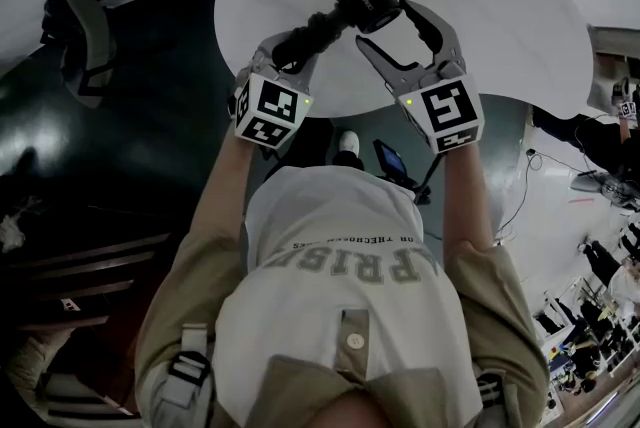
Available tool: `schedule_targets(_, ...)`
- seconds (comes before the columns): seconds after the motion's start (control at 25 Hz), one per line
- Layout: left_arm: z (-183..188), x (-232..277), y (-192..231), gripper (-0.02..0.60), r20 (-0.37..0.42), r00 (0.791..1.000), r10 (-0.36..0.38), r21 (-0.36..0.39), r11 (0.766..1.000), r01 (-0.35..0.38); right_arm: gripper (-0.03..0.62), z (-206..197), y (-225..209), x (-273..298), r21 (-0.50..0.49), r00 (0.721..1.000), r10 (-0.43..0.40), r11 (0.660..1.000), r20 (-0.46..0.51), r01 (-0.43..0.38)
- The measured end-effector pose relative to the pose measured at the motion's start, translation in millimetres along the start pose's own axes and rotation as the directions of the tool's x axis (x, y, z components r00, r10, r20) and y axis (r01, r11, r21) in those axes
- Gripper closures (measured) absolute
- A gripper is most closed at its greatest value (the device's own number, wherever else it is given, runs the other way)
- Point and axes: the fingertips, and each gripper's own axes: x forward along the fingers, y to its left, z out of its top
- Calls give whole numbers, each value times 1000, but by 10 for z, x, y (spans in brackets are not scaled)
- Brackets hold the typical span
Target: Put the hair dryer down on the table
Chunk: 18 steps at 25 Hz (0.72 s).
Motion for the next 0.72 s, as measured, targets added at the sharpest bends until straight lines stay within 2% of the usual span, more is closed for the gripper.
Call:
schedule_targets(0.28,-77,54,-57,495,-35,999,-14,15,1000,15,256,-112,-34,100,18,999,-25,1000,-43,25)
schedule_targets(0.72,-199,174,-25,494,-99,995,-26,71,997,34,263,-375,-68,198,82,993,4,997,-115,6)
